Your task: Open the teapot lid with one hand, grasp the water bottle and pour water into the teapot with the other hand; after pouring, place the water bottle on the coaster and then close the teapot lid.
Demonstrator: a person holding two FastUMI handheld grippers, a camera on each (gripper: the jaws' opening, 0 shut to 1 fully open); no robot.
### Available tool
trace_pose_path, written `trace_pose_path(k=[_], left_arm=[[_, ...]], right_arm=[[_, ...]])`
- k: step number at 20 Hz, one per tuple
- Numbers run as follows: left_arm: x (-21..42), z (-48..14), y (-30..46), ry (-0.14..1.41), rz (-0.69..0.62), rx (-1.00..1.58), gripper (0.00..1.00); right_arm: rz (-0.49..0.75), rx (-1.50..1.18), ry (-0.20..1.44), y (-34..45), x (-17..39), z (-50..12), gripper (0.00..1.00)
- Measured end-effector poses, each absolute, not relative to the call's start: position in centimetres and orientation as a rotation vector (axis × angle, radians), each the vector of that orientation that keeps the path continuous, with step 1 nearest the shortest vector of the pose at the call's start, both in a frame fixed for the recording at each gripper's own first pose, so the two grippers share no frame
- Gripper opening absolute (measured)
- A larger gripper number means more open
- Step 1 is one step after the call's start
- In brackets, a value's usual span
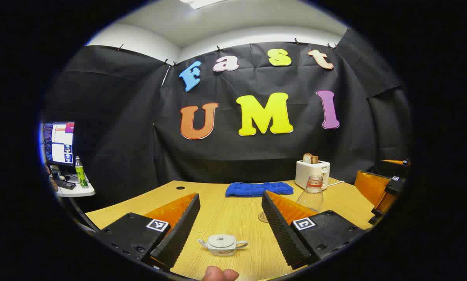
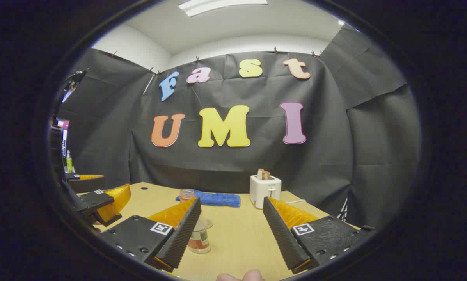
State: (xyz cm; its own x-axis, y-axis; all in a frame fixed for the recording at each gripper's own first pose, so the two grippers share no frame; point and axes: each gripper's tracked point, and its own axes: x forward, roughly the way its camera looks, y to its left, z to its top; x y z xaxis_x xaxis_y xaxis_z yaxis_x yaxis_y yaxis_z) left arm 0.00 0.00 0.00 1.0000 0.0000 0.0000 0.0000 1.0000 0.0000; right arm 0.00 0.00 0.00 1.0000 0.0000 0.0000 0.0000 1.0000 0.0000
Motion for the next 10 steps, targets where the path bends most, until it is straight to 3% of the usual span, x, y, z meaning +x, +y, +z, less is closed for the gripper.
trace_pose_path(k=[10], left_arm=[[0.14, -0.4, -0.52, 0.01, -0.029, -0.004, 0.99]], right_arm=[[-0.001, -0.019, -0.017, 0.05, -0.11, 0.74, 0.95]])
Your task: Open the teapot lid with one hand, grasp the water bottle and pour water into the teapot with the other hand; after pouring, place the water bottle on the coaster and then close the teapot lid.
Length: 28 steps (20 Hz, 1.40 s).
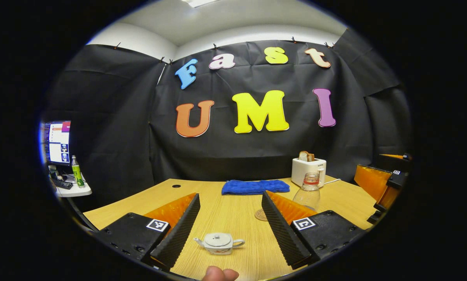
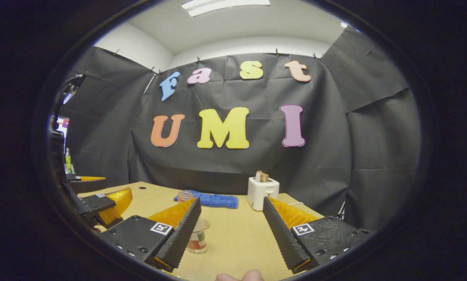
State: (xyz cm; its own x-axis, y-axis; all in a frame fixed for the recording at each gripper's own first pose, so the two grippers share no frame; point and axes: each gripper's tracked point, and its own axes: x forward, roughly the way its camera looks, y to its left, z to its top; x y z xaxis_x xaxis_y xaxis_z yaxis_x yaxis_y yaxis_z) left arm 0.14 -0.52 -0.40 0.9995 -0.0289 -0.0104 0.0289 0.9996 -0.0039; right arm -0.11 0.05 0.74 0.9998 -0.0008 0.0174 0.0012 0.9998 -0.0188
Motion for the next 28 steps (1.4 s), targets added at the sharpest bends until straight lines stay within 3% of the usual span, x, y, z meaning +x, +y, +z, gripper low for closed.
trace_pose_path(k=[23, 28], left_arm=[[-0.3, -0.1, -0.6, 0.004, -0.029, 0.024, 0.99], [-0.4, 0.5, 0.4, -0.007, 0.005, 0.022, 0.99]], right_arm=[[0.014, -0.022, 0.003, 0.7, -0.2, -0.1, 0.95], [0.065, -0.002, 0.003, 2.1, 0.0, -0.6, 0.95]])
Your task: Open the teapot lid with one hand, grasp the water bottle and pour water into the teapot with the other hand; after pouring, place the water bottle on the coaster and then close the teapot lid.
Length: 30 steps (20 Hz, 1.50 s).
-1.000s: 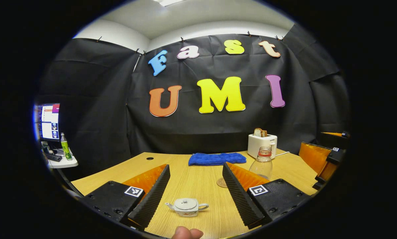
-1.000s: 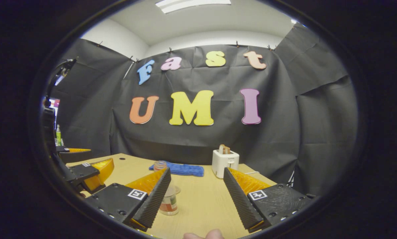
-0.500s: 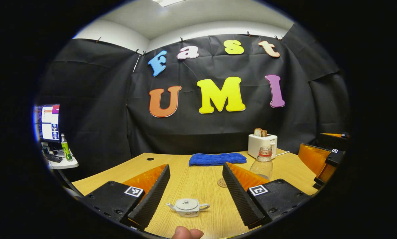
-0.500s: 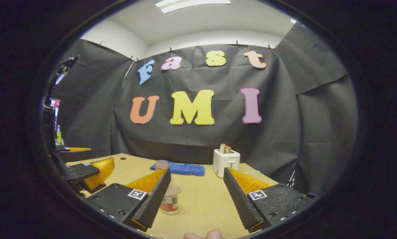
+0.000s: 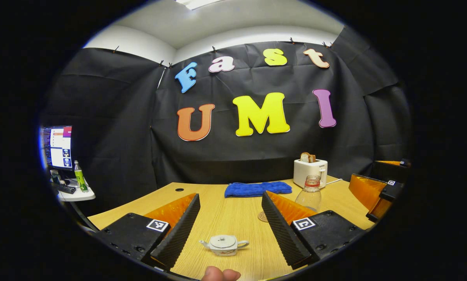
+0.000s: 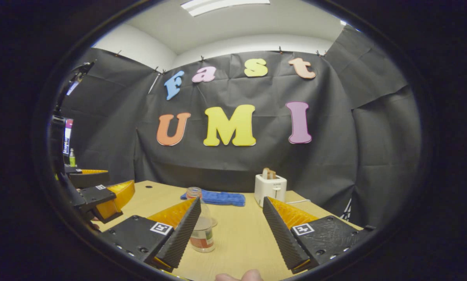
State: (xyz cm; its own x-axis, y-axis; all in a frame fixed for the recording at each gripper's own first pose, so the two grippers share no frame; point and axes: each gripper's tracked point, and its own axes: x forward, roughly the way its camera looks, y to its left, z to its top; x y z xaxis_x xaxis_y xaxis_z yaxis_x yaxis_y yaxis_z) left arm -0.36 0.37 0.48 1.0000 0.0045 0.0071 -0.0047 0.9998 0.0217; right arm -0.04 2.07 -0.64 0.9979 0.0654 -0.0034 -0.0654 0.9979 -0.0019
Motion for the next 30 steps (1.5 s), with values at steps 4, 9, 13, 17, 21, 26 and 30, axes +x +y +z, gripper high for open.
trace_pose_path(k=[4, 9, 13, 17, 21, 26, 30], left_arm=[[-0.8, -0.2, 1.2, 0.009, 0.015, 0.028, 0.99], [-1.7, -2.9, 2.2, 0.049, 0.006, 0.004, 1.0], [-1.9, -6.7, 2.0, 0.134, -0.019, -0.007, 1.0], [-1.5, -9.4, 1.8, 0.21, -0.047, -0.029, 1.0], [-0.1, -10.5, 1.1, 0.261, -0.083, -0.066, 0.95], [1.8, -11.9, 1.0, 0.312, -0.09, -0.047, 0.82], [2.8, -12.7, 1.3, 0.358, -0.08, -0.029, 0.6]], right_arm=[[0.091, 0.014, 0.027, 2.0, 0.2, -1.8, 0.95], [0.08, -0.006, 0.034, 0.8, 0.4, -3.2, 0.95], [0.074, -0.014, 0.052, -0.3, 0.6, -4.3, 0.97], [0.06, -0.04, 0.076, -1.0, 1.2, -5.5, 0.97], [0.025, -0.076, 0.074, -2.4, 1.6, -5.8, 0.97], [-0.019, -0.102, 0.071, -3.9, 2.3, -6.2, 0.97], [-0.026, -0.105, 0.101, -4.2, 3.0, -7.4, 0.97]])
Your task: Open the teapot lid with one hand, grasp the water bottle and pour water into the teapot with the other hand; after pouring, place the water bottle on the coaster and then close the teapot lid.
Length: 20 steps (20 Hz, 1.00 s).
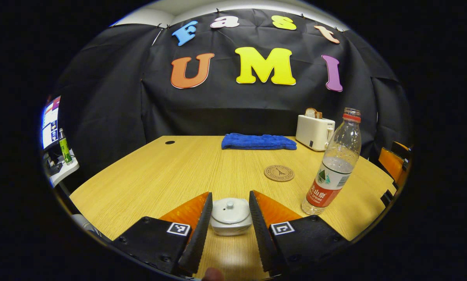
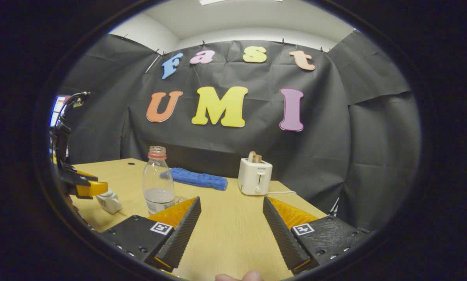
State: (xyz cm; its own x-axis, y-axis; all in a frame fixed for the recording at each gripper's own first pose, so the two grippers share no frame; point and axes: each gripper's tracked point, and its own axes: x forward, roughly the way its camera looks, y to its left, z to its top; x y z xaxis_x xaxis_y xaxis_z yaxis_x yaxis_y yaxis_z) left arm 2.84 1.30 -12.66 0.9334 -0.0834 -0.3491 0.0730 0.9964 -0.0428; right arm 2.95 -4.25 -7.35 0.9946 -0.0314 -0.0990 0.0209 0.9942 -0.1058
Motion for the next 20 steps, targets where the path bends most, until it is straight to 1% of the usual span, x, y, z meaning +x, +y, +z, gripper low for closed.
trace_pose_path(k=[1, 2, 3, 4, 5, 6, 7, 9, 12, 13, 14, 15, 16, 18, 19, 20], left_arm=[[3.0, -13.0, 1.3, 0.366, -0.084, -0.023, 0.52], [3.1, -13.2, 1.2, 0.376, -0.088, -0.015, 0.48], [3.1, -13.3, 1.3, 0.384, -0.085, -0.008, 0.42], [3.3, -13.2, 1.3, 0.384, -0.083, -0.002, 0.4], [3.3, -13.3, 1.6, 0.389, -0.08, -0.001, 0.36], [3.3, -13.3, 1.7, 0.395, -0.075, 0.0, 0.34], [3.5, -13.3, 1.8, 0.396, -0.071, 0.001, 0.28], [3.5, -13.2, 1.9, 0.399, -0.065, -0.013, 0.21], [3.6, -13.1, 1.4, 0.391, -0.073, -0.014, 0.16], [3.6, -13.2, 1.4, 0.391, -0.072, -0.006, 0.08], [3.7, -13.1, 1.4, 0.387, -0.072, -0.001, 0.06], [3.8, -13.0, 1.4, 0.386, -0.069, -0.006, 0.05], [3.8, -12.9, 1.5, 0.386, -0.071, -0.016, 0.04], [3.8, -12.5, 1.5, 0.38, -0.077, -0.031, 0.03], [3.7, -12.2, 1.6, 0.373, -0.08, -0.039, 0.03], [3.7, -11.7, 1.8, 0.362, -0.082, -0.048, 0.03]], right_arm=[[-0.022, -0.1, 0.109, -4.1, 3.1, -7.6, 0.95], [-0.021, -0.097, 0.114, -4.1, 3.2, -7.8, 0.98], [-0.02, -0.098, 0.119, -4.1, 3.4, -8.0, 0.93], [-0.021, -0.101, 0.125, -4.2, 3.5, -8.2, 0.97], [-0.021, -0.098, 0.129, -4.3, 3.5, -8.4, 0.95], [-0.02, -0.093, 0.131, -4.2, 3.5, -8.5, 0.96], [-0.019, -0.088, 0.133, -4.3, 3.6, -8.6, 0.98], [-0.013, -0.082, 0.133, -4.3, 3.6, -8.7, 0.97], [-0.008, -0.079, 0.131, -4.5, 3.6, -8.7, 0.95], [-0.003, -0.077, 0.129, -4.4, 3.5, -8.6, 0.95], [0.007, -0.073, 0.128, -4.3, 3.5, -8.6, 0.95], [0.021, -0.065, 0.127, -4.0, 3.4, -8.4, 0.98], [0.033, -0.055, 0.126, -3.8, 3.3, -8.4, 0.95], [0.065, -0.029, 0.125, -3.2, 3.2, -8.1, 0.95], [0.084, -0.017, 0.124, -2.8, 3.1, -8.0, 0.98], [0.102, -0.006, 0.128, -2.3, 3.1, -8.1, 0.95]])
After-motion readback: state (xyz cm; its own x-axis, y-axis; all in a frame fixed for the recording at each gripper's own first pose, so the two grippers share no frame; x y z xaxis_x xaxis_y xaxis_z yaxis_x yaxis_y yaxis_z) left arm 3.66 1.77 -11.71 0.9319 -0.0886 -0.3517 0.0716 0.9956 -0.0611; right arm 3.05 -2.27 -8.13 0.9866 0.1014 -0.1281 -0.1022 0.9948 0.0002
